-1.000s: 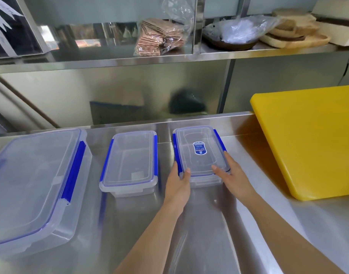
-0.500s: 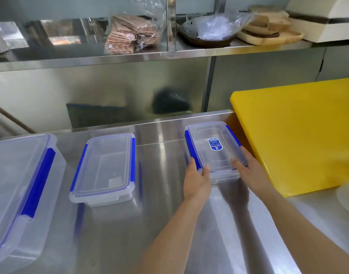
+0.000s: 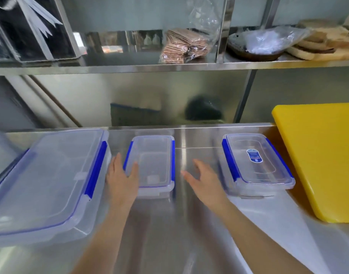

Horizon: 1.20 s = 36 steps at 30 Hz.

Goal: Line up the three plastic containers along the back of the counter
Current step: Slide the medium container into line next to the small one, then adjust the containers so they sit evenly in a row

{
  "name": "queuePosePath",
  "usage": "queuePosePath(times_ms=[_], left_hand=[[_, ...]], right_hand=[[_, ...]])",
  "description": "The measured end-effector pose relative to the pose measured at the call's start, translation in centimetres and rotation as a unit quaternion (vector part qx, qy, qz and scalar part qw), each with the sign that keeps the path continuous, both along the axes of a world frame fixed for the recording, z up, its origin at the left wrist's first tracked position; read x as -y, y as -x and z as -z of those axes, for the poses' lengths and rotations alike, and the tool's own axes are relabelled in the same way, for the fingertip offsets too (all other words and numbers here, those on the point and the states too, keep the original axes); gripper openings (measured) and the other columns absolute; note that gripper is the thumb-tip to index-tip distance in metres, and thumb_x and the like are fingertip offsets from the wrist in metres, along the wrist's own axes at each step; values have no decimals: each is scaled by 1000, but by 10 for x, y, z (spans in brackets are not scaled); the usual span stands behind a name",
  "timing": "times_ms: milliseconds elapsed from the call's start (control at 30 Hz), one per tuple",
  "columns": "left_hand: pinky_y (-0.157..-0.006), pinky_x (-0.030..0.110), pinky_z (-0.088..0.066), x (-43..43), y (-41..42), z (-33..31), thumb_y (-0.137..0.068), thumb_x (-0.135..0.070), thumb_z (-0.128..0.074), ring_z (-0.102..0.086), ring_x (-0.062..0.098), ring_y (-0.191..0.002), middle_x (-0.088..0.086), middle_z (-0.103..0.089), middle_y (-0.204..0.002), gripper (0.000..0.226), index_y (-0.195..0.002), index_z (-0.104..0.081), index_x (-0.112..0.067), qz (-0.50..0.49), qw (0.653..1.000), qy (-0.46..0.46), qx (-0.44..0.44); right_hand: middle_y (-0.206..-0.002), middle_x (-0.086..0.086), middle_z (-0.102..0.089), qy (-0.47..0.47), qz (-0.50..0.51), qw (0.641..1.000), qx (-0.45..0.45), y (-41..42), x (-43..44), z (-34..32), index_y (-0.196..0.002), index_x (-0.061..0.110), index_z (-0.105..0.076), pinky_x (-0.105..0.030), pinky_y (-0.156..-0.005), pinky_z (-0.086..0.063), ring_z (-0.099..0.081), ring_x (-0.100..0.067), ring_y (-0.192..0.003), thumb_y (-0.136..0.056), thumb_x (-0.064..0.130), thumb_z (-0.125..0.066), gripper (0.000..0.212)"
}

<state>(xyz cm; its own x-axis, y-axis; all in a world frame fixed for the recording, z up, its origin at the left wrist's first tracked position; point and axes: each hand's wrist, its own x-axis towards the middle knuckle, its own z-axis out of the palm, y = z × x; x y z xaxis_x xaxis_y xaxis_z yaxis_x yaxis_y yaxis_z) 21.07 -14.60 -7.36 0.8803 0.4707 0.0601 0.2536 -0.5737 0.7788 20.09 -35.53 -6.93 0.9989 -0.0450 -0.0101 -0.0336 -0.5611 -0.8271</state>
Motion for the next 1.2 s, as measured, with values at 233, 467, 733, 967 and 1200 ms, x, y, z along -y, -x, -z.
queuePosePath(times_ms=[233,467,733,967,1200], left_hand=[[-112,47,-33,-17,5,17,-92,-43,-47,-41,26,-133,3,-40,-149,59,-145,-26,-28,91,982,156,-51],[-112,50,-31,28,19,16,-93,-44,-41,-42,24,-132,-2,-43,-145,59,-147,-21,-29,96,985,119,-78],[-115,46,-26,-9,25,9,-92,-51,-41,-28,24,-141,4,-27,-155,69,-149,-13,-25,58,991,85,-81],[-108,43,-34,-41,39,-55,-91,-42,-49,-45,24,-127,1,-50,-138,48,-134,-42,-21,-16,988,-20,151],[-115,56,-9,-177,69,-62,-86,-59,-43,-17,33,-142,14,-26,-154,67,-144,-28,-28,-155,969,-158,-107]], right_hand=[[-134,-5,-48,-91,-75,991,-61,-11,-63,9,-140,31,-29,-36,-100,-42,-50,-17,-118,-82,42,-59,66],[-130,1,-45,-74,-35,996,-39,-1,-26,22,-138,41,-28,-29,-88,-43,-49,-9,-105,-84,41,-55,60],[-145,-2,-32,-1,-77,996,-45,0,-57,14,-144,33,-11,-46,-101,-45,-43,-21,-125,-86,53,-48,72],[-142,-3,-38,34,-33,989,142,14,-79,-15,-138,18,-30,-40,-103,-42,-39,-19,-126,-88,42,-54,61],[-157,3,-13,-166,-156,965,-126,48,-187,-24,-147,25,-6,-33,-115,-16,-17,-14,-143,-83,56,-53,85]])
